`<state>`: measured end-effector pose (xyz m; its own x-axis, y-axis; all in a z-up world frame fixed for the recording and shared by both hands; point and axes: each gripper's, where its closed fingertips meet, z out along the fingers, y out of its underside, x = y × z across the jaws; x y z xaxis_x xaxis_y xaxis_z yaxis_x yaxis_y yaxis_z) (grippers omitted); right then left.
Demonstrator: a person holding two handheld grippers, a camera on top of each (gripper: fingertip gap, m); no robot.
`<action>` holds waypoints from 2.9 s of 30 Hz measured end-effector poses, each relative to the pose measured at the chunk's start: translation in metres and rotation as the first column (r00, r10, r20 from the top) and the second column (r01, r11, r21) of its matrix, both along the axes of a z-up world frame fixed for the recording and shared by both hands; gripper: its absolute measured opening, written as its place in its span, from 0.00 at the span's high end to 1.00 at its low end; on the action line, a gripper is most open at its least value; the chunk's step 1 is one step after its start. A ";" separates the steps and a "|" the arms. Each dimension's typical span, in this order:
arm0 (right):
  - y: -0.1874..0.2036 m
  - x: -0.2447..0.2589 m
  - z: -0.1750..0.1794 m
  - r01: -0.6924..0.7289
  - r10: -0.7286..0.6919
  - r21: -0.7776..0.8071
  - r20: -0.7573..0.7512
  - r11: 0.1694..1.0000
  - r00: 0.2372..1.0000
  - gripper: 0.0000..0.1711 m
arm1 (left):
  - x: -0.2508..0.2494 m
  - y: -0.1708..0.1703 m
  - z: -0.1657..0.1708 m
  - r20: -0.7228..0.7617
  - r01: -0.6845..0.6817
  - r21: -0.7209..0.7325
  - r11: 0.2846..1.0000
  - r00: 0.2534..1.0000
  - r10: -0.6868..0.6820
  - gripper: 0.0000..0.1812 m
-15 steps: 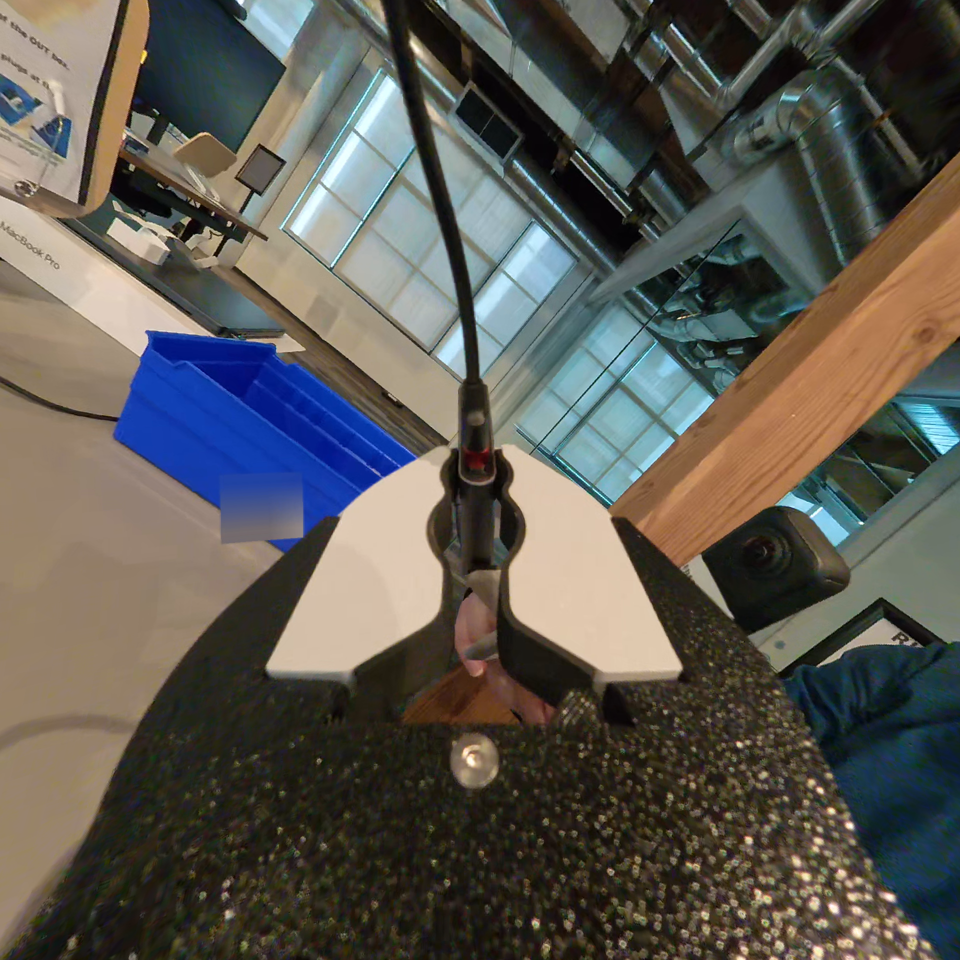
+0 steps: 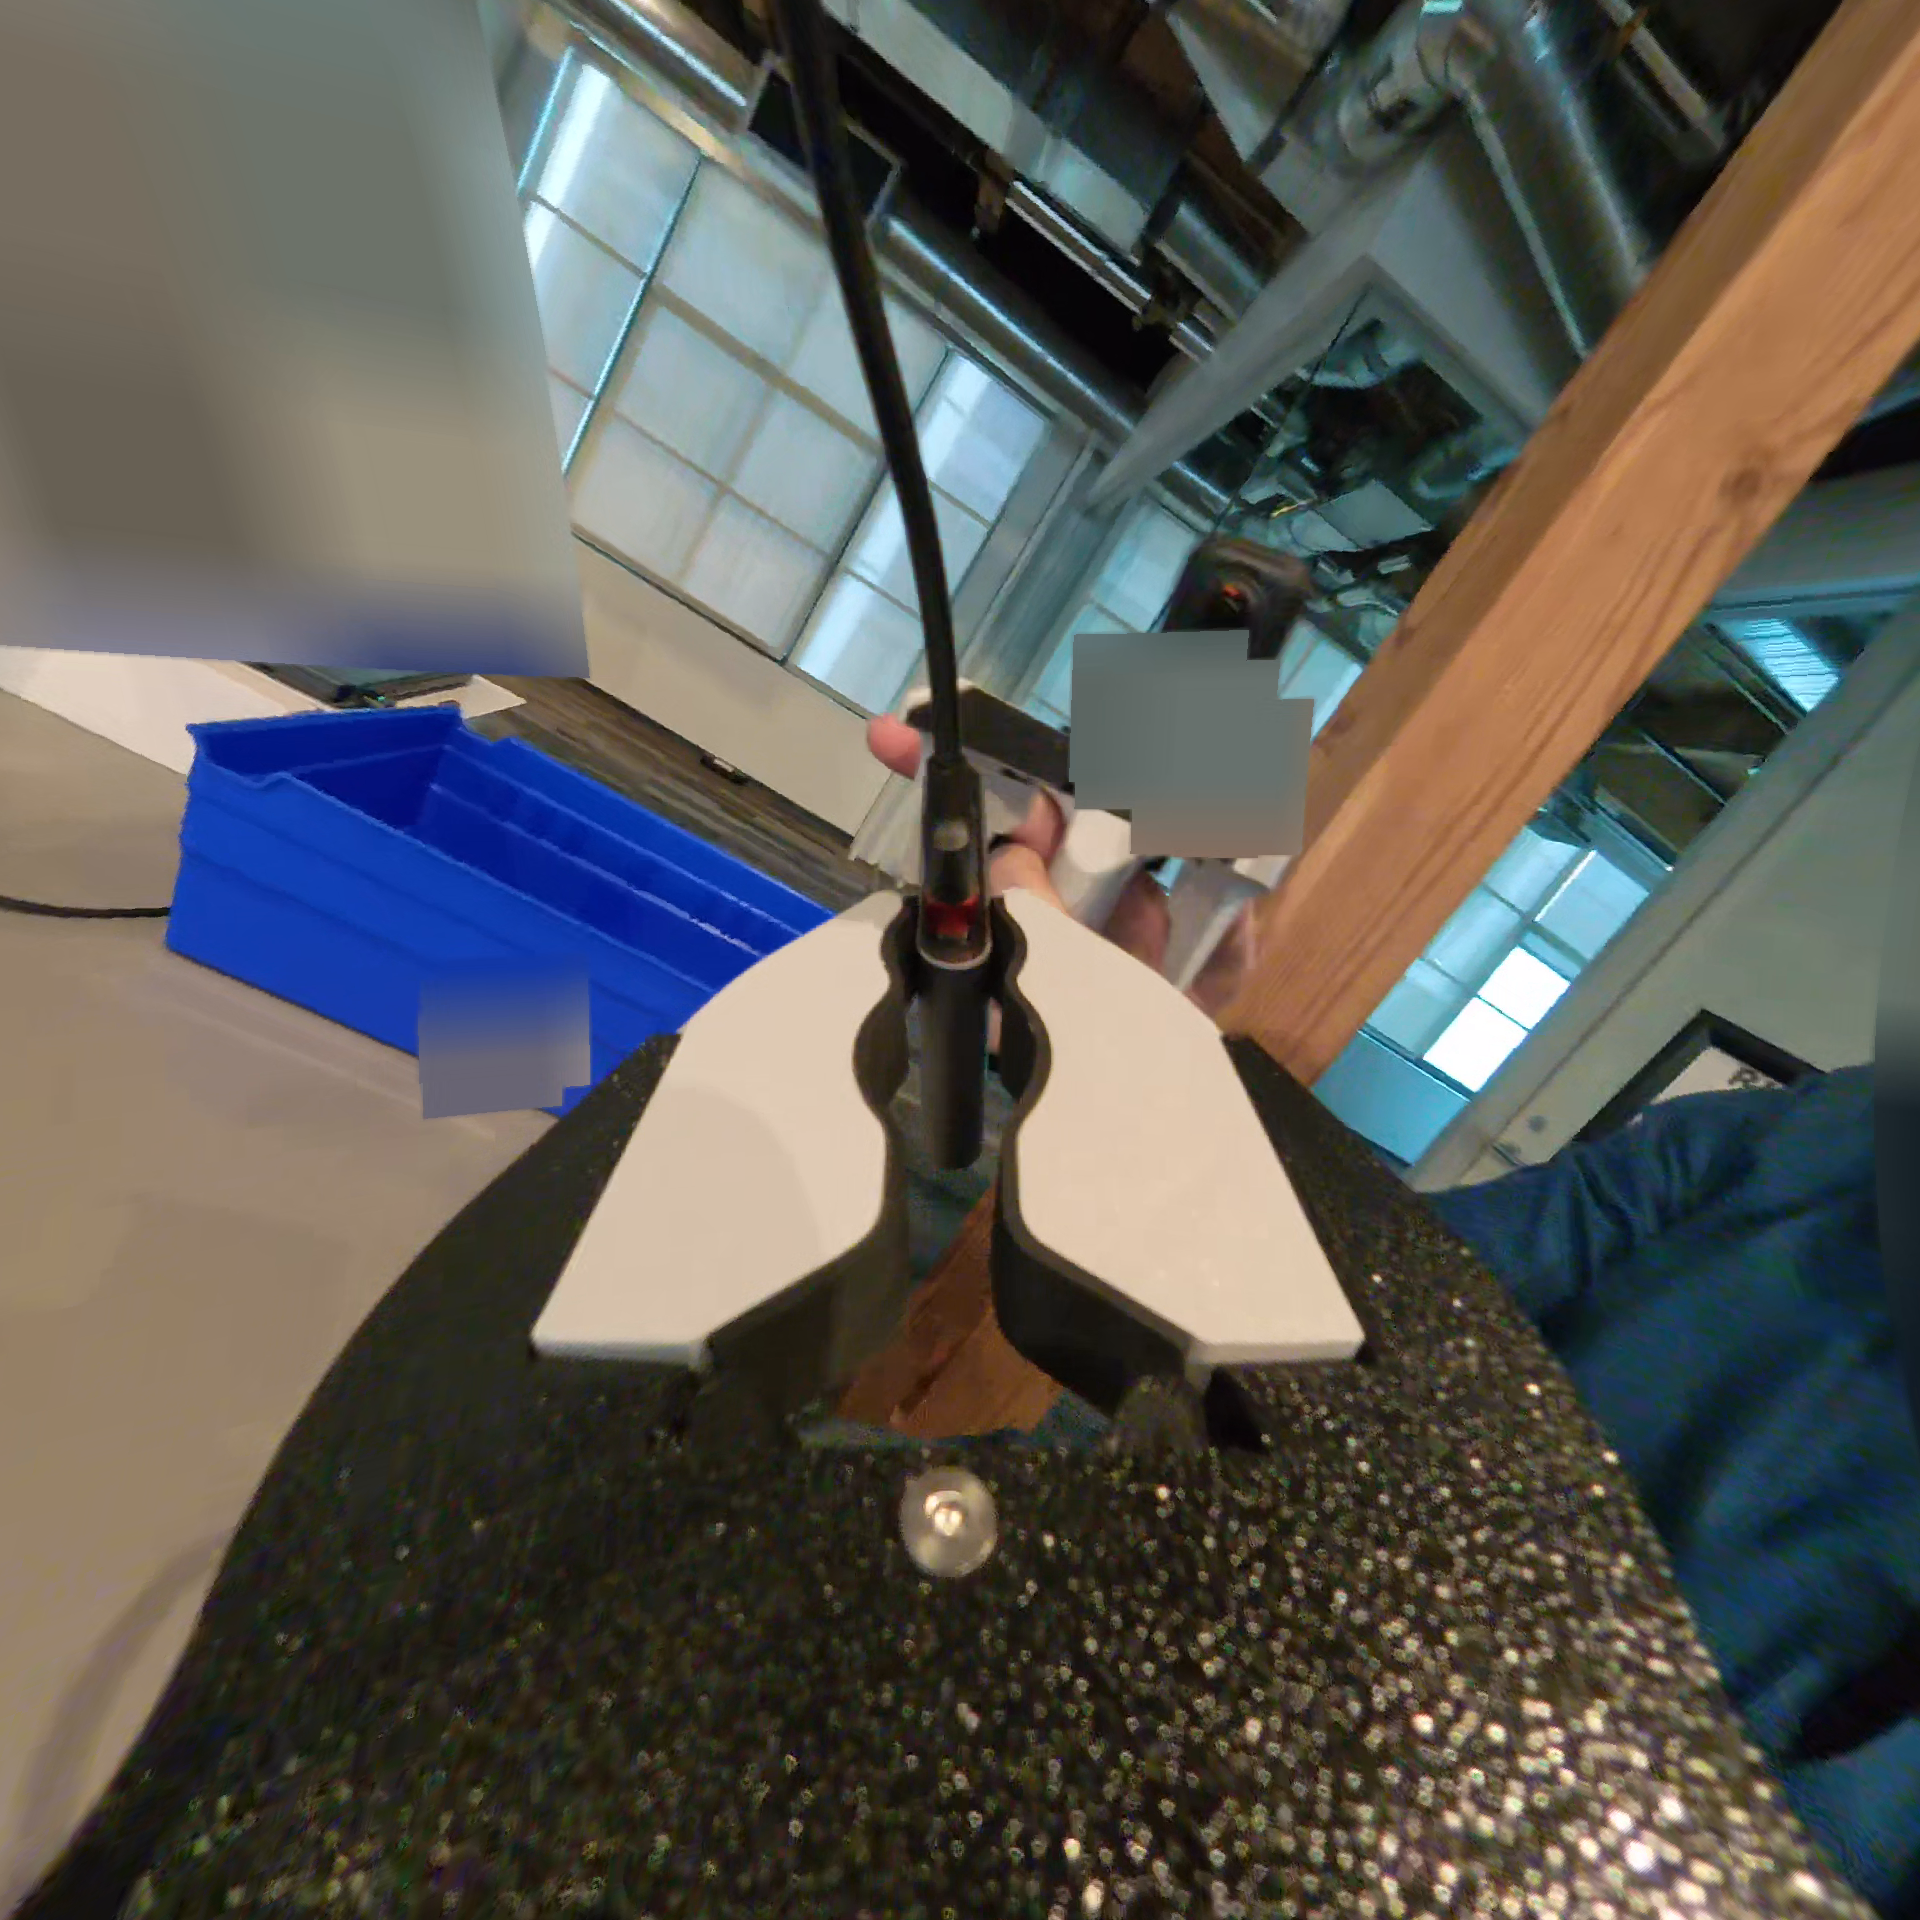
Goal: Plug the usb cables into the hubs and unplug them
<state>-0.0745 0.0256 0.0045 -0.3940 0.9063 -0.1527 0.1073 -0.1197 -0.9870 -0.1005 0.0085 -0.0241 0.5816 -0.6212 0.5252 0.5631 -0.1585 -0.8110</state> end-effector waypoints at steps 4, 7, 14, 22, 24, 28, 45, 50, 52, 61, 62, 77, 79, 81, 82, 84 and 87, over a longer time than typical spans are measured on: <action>0.001 -0.001 -0.006 -0.190 0.203 -0.087 0.173 0.978 0.964 0.56 | 0.004 -0.005 0.005 -0.025 0.021 0.021 1.000 0.999 -0.020 0.93; -0.004 -0.008 -0.022 -0.249 0.271 -0.110 0.288 0.962 0.919 0.56 | 0.006 -0.006 0.007 -0.049 0.017 0.023 1.000 0.999 -0.016 0.93; -0.018 -0.018 -0.049 -0.294 0.311 -0.104 0.381 0.950 0.871 0.64 | 0.009 -0.007 0.006 -0.077 0.015 0.014 1.000 0.997 -0.014 0.93; -0.028 -0.026 -0.059 -0.326 0.347 -0.120 0.380 0.938 0.858 0.62 | 0.015 -0.006 0.003 -0.098 0.035 0.004 0.999 0.995 -0.035 0.93; -0.030 -0.029 -0.063 -0.322 0.342 -0.117 0.384 0.939 0.858 0.62 | 0.016 -0.005 0.003 -0.097 0.031 0.003 1.000 0.995 -0.030 0.93; -0.030 -0.031 -0.063 -0.318 0.348 -0.142 0.363 0.938 0.864 0.65 | 0.014 -0.005 0.003 -0.092 0.023 0.005 1.000 0.995 -0.023 0.93; -0.035 -0.021 -0.056 -0.406 0.432 -0.146 0.302 0.902 0.850 0.93 | 0.007 0.000 0.007 -0.038 -0.026 0.043 0.999 0.999 0.027 0.88; -0.023 -0.018 -0.055 -0.384 0.424 -0.186 0.280 0.904 0.861 0.93 | -0.012 -0.007 0.016 -0.012 -0.085 0.068 0.994 0.996 0.086 0.69; -0.021 -0.017 -0.053 -0.378 0.424 -0.207 0.261 0.902 0.867 0.93 | -0.016 -0.007 0.017 0.002 -0.097 0.069 0.993 0.995 0.097 0.66; -0.033 -0.016 -0.060 -0.390 0.441 -0.225 0.257 0.893 0.860 0.93 | -0.010 0.005 0.009 0.046 -0.098 0.055 0.994 0.994 0.096 0.78; -0.033 -0.017 -0.060 -0.389 0.440 -0.229 0.254 0.893 0.861 0.93 | -0.010 0.005 0.009 0.051 -0.097 0.056 0.994 0.994 0.094 0.81; -0.034 -0.019 -0.064 -0.391 0.444 -0.238 0.245 0.889 0.862 0.93 | -0.006 0.001 0.010 0.158 -0.001 0.066 0.998 0.987 -0.009 0.96; -0.034 -0.019 -0.064 -0.394 0.448 -0.243 0.242 0.887 0.860 0.93 | -0.006 0.001 0.010 0.160 0.001 0.068 0.998 0.987 -0.012 0.96; -0.034 -0.019 -0.064 -0.395 0.450 -0.246 0.241 0.885 0.860 0.93 | -0.006 0.001 0.011 0.167 0.003 0.071 0.998 0.986 -0.015 0.96; -0.034 -0.019 -0.064 -0.395 0.450 -0.245 0.240 0.885 0.860 0.93 | -0.005 0.001 0.011 0.168 0.006 0.072 0.997 0.986 -0.018 0.96; -0.034 -0.019 -0.064 -0.394 0.449 -0.245 0.243 0.886 0.860 0.93 | -0.002 0.001 0.010 0.161 0.016 0.070 0.997 0.987 -0.027 0.95; -0.035 -0.019 -0.063 -0.394 0.450 -0.246 0.242 0.885 0.860 0.93 | 0.002 0.003 0.009 0.156 0.021 0.067 0.998 0.987 -0.031 0.92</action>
<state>-0.0934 -0.0091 -0.0588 -0.6463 0.6075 -0.4618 0.4604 -0.1722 -0.8708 -0.0989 0.0113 -0.0150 0.4782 -0.6709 0.5668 0.6807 -0.1246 -0.7219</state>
